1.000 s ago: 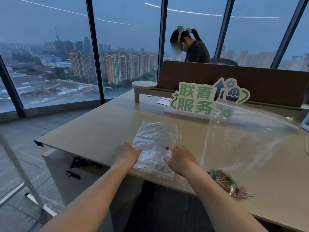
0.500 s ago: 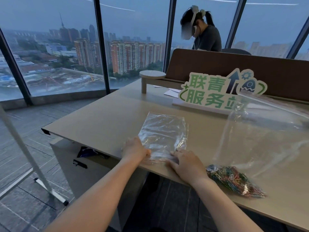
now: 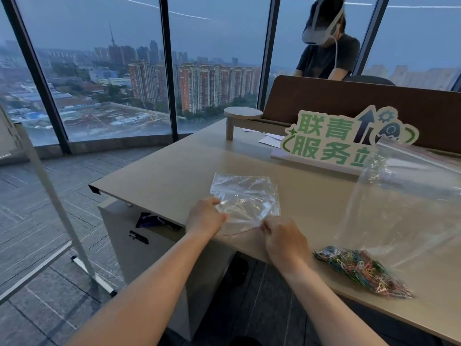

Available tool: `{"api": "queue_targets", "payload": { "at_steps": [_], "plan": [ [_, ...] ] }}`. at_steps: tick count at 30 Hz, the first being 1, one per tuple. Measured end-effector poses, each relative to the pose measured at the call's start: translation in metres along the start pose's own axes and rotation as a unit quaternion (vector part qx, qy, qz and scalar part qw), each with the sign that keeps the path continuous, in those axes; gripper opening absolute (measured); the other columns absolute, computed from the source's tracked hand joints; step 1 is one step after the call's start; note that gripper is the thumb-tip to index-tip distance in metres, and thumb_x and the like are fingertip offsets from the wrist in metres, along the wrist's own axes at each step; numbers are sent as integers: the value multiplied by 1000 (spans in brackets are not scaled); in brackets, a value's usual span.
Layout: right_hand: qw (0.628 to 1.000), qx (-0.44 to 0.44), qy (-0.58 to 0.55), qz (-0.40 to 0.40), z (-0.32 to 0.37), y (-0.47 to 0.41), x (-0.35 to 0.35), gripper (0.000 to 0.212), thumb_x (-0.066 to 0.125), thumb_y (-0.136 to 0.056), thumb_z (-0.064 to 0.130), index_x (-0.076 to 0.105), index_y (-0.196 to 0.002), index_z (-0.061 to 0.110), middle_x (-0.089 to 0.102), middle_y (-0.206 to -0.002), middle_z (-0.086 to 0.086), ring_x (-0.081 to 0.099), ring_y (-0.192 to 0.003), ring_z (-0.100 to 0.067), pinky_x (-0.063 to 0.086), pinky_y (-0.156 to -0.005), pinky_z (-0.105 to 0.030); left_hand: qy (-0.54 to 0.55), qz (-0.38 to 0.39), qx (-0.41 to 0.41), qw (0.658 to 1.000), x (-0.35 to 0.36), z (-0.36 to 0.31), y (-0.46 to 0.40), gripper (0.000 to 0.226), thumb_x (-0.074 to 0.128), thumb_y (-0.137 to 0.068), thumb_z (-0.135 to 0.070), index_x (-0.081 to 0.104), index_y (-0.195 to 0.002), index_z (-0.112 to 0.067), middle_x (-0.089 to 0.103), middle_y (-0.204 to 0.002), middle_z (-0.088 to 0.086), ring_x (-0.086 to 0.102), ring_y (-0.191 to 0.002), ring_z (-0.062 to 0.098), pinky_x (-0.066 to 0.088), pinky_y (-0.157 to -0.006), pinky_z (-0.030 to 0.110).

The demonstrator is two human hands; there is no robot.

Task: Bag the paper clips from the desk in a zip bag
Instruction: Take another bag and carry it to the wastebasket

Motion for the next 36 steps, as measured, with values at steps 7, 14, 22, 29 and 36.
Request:
{"api": "queue_targets", "payload": {
  "at_steps": [7, 14, 22, 29, 36],
  "plan": [
    [992, -69, -56, -85, 58, 1, -8, 20, 48, -98, 28, 65, -102, 19, 65, -98, 1, 53, -93, -23, 34, -63, -30, 42, -93, 63, 993, -74, 0, 18, 51, 71, -81, -18, 57, -130, -13, 63, -91, 2, 57, -86, 15, 42, -82, 24],
    [979, -132, -136, -71, 127, 13, -1, 22, 49, -98, 29, 67, -105, 19, 67, -107, 4, 53, -93, -17, 36, -66, -29, 87, -167, 64, 980, -153, 26, 50, 43, 68, -82, -14, 62, -124, -16, 64, -88, -2, 64, -87, 20, 55, -85, 37],
    [944, -190, -269, 9, 192, 55, 33, 14, 52, -95, 26, 63, -86, 25, 65, -89, 6, 59, -83, -18, 52, -69, -40, 82, -211, 29, 974, -220, 78, 95, 23, 62, -86, -12, 71, -106, -17, 71, -88, 0, 64, -69, 15, 56, -68, 32],
    [919, -203, -330, 77, 225, 92, 78, 13, 52, -92, 33, 59, -83, 26, 67, -82, 7, 65, -80, -16, 54, -67, -44, 58, -216, -18, 975, -248, 125, 125, 8, 65, -84, -14, 72, -82, -18, 71, -78, 8, 61, -64, 18, 48, -60, 26],
    [915, -178, -335, 134, 229, 125, 118, 24, 51, -93, 35, 59, -78, 19, 66, -73, 3, 64, -70, -18, 53, -63, -46, 48, -182, -81, 979, -238, 183, 137, 10, 67, -82, -14, 72, -79, -6, 68, -71, 5, 59, -60, 18, 48, -63, 28]
  ]
}}
Point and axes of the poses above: each hand's wrist, its own y-axis away from the middle knuckle, its own x-axis out of the palm, z = x × y, the point moved 1 cm from there along -y, towards the middle knuckle
